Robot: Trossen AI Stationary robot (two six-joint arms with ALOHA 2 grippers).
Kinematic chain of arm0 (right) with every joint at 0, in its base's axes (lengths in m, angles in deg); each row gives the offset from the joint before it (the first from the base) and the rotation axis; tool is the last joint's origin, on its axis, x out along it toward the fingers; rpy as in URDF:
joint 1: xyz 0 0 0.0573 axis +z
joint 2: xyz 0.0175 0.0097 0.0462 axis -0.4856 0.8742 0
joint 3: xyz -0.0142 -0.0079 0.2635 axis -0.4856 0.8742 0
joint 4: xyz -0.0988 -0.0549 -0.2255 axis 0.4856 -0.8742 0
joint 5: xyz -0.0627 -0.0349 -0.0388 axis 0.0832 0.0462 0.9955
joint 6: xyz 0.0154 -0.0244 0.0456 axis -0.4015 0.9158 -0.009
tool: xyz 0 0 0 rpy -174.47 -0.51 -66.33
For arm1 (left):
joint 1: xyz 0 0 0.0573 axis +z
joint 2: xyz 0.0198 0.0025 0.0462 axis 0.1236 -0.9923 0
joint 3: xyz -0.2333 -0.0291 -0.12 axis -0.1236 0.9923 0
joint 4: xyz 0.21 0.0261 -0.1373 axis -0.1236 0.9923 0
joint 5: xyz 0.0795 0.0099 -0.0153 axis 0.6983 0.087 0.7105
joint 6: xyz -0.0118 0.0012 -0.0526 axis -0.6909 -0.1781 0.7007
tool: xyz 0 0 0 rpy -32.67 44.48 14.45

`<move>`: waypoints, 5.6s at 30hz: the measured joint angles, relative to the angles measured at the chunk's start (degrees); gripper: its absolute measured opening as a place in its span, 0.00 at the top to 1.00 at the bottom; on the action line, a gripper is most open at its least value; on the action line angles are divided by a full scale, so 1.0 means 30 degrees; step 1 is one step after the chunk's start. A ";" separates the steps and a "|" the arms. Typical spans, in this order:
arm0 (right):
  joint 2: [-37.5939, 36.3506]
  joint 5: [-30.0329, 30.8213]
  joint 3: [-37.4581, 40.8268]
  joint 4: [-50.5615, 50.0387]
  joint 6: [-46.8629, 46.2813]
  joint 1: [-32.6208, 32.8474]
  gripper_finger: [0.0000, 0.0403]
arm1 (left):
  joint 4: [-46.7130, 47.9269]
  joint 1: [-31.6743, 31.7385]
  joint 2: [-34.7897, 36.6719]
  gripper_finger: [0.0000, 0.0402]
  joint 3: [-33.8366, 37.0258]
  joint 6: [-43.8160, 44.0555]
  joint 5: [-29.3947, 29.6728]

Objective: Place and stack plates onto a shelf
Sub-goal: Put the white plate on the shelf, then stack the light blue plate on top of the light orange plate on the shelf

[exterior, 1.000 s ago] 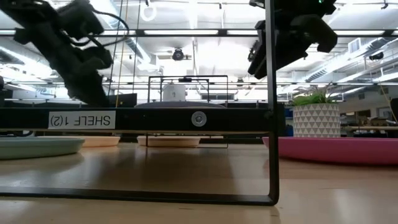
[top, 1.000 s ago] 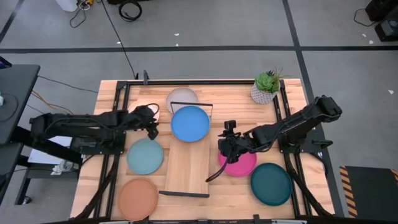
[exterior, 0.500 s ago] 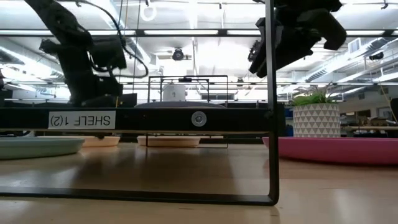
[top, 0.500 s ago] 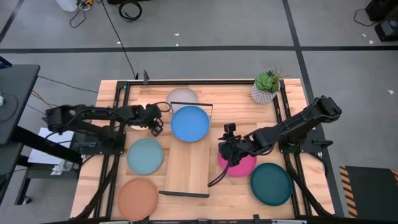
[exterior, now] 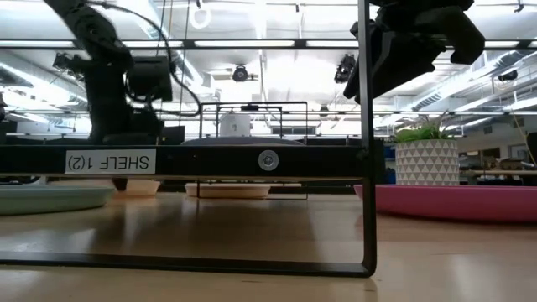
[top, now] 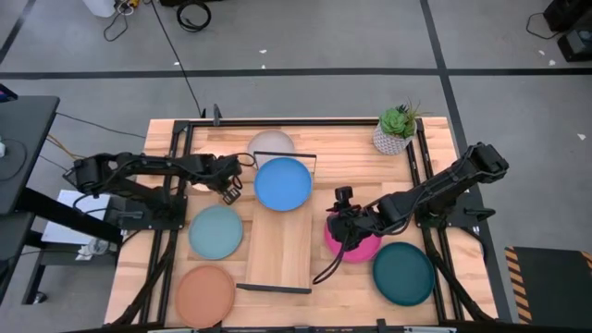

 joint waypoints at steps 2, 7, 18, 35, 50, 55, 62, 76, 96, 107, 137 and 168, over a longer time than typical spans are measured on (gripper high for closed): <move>0.0000 0.0007 0.0000 0.0065 0.0029 0.0000 0.58 | 0.1500 0.0007 0.0314 0.96 -0.1227 0.0093 0.0423; 0.0000 -0.0005 0.0000 0.0037 0.0062 0.0053 0.58 | 0.3736 0.0007 0.1633 0.96 -0.5028 -0.0334 0.1049; -0.0029 0.0929 0.0000 -0.2485 -0.1233 0.0403 0.58 | 0.1723 -0.4003 0.4109 0.96 -1.1415 -0.5380 -0.2577; -0.2807 0.5224 0.0000 -0.7534 -0.6506 0.2150 0.59 | 0.0781 -1.5867 -0.1524 0.95 -1.1388 -1.2370 -0.0424; -0.3476 0.4941 0.0000 -0.7587 -0.6532 0.2200 0.59 | 0.1424 -1.6665 -0.5521 0.95 -1.1385 -1.8191 -0.0698; -0.3468 0.4801 0.0000 -0.7572 -0.6925 0.2200 0.59 | 0.1228 -1.6767 -0.5893 0.94 -1.1393 -1.5428 -0.1804; -0.3465 0.4787 0.0000 -0.7540 -0.7017 0.2200 0.59 | 0.0266 -1.7044 -0.5986 0.88 -1.1385 -1.2740 -0.2033; -0.3461 0.4758 0.0000 -0.7485 -0.7017 0.2200 0.59 | 0.2977 -1.7026 -0.4838 0.62 -1.1400 -0.7247 -0.1815; -0.3446 0.4776 0.0000 -0.6002 -0.5680 0.2116 0.59 | 0.2687 -1.2734 0.0944 0.71 -0.2682 -0.3388 0.1068; -0.3446 0.4754 0.0000 -0.5561 -0.5217 0.2084 0.59 | 0.1895 -0.6443 -0.0225 0.71 -0.2220 -0.6795 -0.2848; -0.3446 0.4466 0.0000 -0.5530 -0.5547 0.2084 0.59 | 1.2879 -0.5727 -0.2059 0.96 -1.0015 -1.2215 -0.1915; -0.3446 0.4463 0.0000 -0.6262 -0.6582 0.2069 0.59 | 0.4937 -0.7090 -0.6583 0.94 -1.3557 0.1159 -0.6257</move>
